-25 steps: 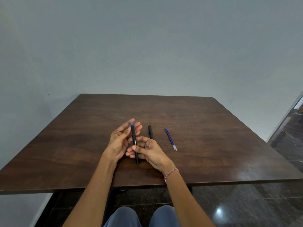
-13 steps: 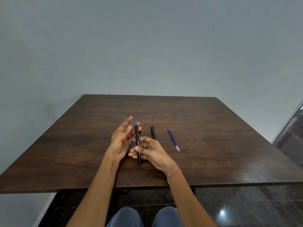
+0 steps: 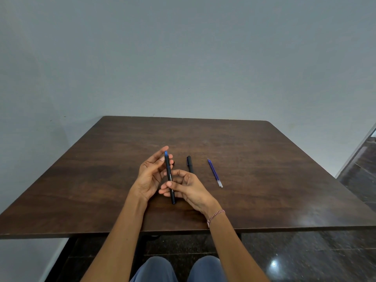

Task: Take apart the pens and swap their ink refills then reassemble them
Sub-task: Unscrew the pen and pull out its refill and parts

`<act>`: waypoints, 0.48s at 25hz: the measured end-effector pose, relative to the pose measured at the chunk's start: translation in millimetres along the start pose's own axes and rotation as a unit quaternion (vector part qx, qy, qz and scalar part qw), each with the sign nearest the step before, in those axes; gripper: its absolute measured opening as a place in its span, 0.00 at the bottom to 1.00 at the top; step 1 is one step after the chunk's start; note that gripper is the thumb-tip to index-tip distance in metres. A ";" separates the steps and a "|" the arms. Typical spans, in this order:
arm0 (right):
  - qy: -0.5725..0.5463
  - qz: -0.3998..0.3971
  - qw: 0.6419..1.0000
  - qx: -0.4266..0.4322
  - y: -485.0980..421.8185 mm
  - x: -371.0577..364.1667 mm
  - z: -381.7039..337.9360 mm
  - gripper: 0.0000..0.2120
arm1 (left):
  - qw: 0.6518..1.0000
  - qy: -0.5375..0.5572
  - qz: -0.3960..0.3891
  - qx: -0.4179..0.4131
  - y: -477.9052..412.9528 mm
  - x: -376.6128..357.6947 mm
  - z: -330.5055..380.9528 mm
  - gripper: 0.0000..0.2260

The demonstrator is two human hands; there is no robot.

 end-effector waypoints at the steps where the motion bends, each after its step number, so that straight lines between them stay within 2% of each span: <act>1: 0.001 0.000 1.000 0.001 0.1 -0.2 -0.2 0.12 | 1.000 0.001 -0.002 -0.002 0.2 -0.1 0.4 0.14; 8: 0.002 -0.001 1.000 -0.001 0.6 -0.7 -0.7 0.12 | 0.999 -0.033 -0.005 -0.011 0.8 -0.5 0.8 0.18; 12: -0.007 0.008 1.000 0.003 0.4 -0.2 -0.9 0.11 | 1.000 -0.007 -0.009 0.005 -2.2 0.3 -1.8 0.13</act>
Point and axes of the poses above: each hand's wrist, its own y-axis away from the middle knuckle, its own x-axis out of the back of the hand, z = x × y, the point moved 2 cm from there along -y, towards the middle knuckle, and after that the axes turned 4 degrees about x, right-handed, at the moved point
